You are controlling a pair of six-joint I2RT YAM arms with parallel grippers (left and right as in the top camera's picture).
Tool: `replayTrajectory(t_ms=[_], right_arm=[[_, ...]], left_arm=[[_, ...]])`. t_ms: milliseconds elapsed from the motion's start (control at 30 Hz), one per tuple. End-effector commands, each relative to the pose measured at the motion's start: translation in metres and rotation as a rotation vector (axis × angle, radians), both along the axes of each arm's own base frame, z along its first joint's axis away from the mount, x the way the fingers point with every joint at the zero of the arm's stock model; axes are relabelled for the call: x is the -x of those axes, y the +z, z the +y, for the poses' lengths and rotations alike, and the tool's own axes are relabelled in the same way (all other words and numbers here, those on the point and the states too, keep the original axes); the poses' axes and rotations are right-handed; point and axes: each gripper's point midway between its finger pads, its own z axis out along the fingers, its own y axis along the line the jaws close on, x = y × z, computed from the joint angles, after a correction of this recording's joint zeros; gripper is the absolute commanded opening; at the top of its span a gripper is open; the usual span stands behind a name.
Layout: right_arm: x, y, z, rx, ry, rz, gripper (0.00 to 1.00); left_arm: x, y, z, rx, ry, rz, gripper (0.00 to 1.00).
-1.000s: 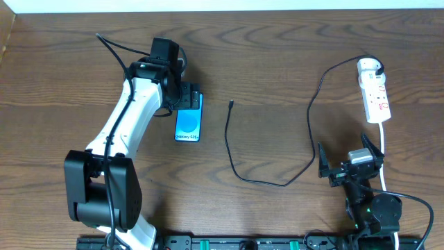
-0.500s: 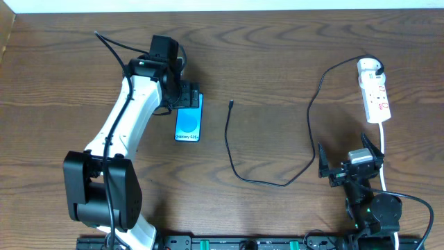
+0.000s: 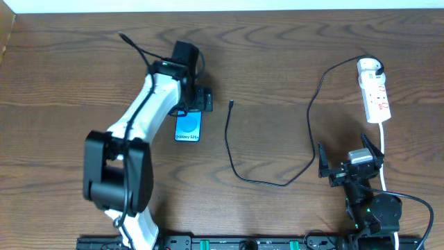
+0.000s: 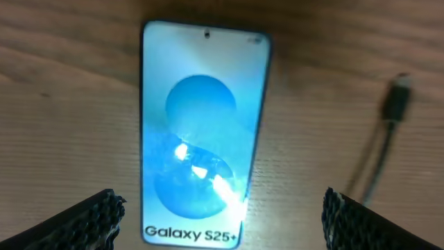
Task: Plug charger to phone and switch on socket
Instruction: 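Close the left gripper on the phone's top edge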
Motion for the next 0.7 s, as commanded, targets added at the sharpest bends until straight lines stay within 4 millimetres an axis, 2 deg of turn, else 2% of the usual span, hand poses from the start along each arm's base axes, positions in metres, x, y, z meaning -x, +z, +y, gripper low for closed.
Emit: replayTrajectory(t_ms=[0,367,667], right_arm=[[0.000,0.000,0.000,-0.017,-0.003,0.002,0.99],[0.000,0.000,0.000,-0.017,-0.003,0.002,0.99],[0.000,0.000,0.000,-0.017,-0.003,0.002,0.99]], left_arm=[[0.004,-0.023,0.011,-0.063,0.045,0.047,0.93],[0.004,-0.054,0.013,-0.091,0.036,0.098,0.93],[0.002,-0.063,0.011,-0.088,0.031,0.104,0.93]])
